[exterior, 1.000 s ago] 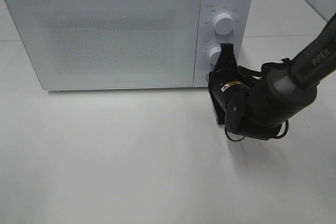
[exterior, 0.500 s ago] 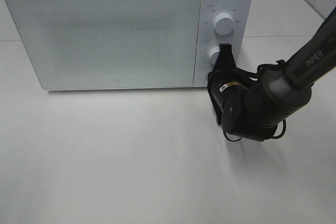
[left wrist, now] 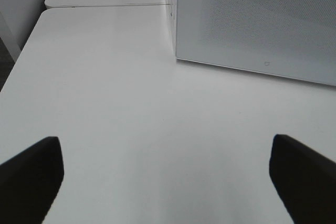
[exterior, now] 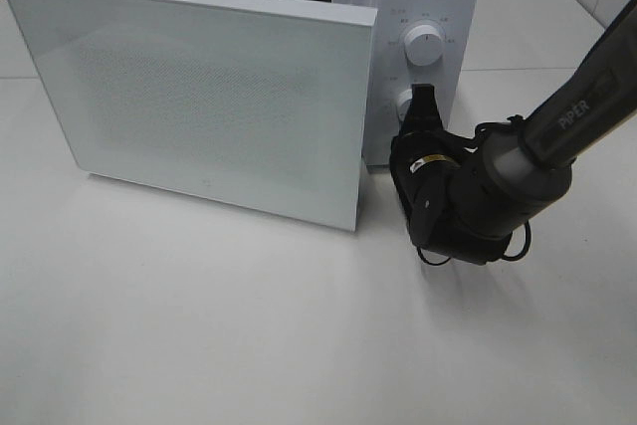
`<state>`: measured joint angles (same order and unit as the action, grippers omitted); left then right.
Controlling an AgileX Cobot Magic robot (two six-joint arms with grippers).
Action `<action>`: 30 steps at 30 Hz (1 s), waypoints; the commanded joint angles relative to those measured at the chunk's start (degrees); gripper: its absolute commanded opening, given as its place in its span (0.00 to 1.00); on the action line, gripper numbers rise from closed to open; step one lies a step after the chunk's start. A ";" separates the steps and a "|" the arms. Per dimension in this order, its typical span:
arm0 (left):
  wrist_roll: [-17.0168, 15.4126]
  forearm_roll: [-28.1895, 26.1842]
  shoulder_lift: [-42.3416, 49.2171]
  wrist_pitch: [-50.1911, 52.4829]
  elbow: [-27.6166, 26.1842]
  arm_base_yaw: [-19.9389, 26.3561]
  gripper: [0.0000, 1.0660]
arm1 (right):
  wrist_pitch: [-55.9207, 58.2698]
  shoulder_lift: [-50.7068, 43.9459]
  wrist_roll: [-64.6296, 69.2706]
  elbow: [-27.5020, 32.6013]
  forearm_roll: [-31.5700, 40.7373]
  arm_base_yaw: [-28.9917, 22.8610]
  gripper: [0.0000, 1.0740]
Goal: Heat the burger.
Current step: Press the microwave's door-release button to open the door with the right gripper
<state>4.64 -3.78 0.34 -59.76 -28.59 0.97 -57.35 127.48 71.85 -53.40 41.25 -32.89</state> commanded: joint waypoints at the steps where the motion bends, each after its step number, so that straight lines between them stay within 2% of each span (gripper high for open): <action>1: -0.11 -0.29 0.97 0.23 0.06 -0.06 0.94 | -13.75 0.00 -1.15 -4.47 -0.92 2.75 0.00; 15: -0.11 -0.29 0.97 0.23 0.06 -0.06 0.94 | -10.49 -0.11 -1.09 -4.47 -1.55 2.75 0.00; 30: -0.11 -0.29 0.97 0.23 0.06 -0.06 0.94 | 2.86 -2.12 2.29 0.34 -6.93 2.64 0.00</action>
<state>4.64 -3.78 0.34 -59.76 -28.59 0.97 -52.88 126.11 72.65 -52.43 37.64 -31.86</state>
